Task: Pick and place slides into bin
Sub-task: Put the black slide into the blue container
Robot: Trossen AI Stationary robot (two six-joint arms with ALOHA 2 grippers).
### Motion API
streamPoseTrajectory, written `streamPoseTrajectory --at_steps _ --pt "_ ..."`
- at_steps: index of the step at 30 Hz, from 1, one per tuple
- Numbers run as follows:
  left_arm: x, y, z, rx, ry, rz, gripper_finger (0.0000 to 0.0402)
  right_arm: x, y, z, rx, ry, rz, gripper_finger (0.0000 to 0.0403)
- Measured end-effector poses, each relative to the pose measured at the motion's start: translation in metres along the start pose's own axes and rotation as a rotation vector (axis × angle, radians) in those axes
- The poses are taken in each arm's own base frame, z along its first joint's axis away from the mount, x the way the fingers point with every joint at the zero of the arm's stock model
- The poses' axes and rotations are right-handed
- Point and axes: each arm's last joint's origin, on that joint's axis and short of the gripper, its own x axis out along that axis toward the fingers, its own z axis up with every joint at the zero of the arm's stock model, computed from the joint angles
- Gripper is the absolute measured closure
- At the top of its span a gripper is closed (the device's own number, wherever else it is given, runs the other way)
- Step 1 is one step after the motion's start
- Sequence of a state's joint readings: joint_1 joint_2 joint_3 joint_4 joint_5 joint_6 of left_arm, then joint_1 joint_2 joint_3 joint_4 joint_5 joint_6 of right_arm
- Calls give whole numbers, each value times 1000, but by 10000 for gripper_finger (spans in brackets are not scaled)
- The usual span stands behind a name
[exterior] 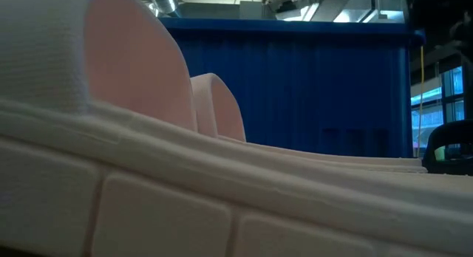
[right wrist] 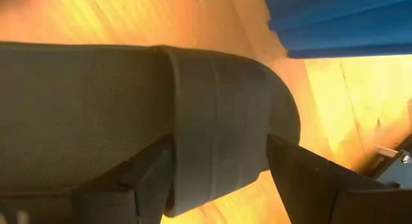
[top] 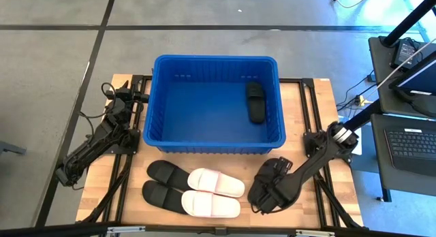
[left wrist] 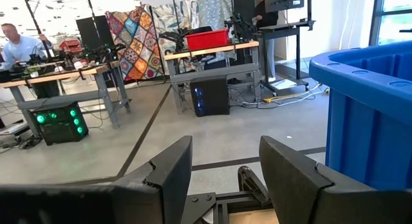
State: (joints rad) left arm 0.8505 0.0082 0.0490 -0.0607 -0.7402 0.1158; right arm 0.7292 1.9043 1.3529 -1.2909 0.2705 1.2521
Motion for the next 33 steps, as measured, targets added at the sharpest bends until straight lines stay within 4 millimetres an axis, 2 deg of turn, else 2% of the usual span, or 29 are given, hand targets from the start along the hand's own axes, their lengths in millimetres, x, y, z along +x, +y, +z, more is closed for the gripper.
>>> streamPoseTrajectory --at_steps 13,19,26,29,33 --pt "0 0 0 0 0 0 225 4 7 0 -37 22 46 157" --pt "0 0 0 1 1 -1 225 4 5 0 -127 24 26 157" --pt "0 0 0 0 1 -1 225 19 0 -6 -141 43 -28 158" --pt "0 0 0 0 1 -1 225 22 -1 -7 -142 45 -33 174" --pt "0 0 0 0 1 -1 225 23 -1 -8 -144 49 -37 237"
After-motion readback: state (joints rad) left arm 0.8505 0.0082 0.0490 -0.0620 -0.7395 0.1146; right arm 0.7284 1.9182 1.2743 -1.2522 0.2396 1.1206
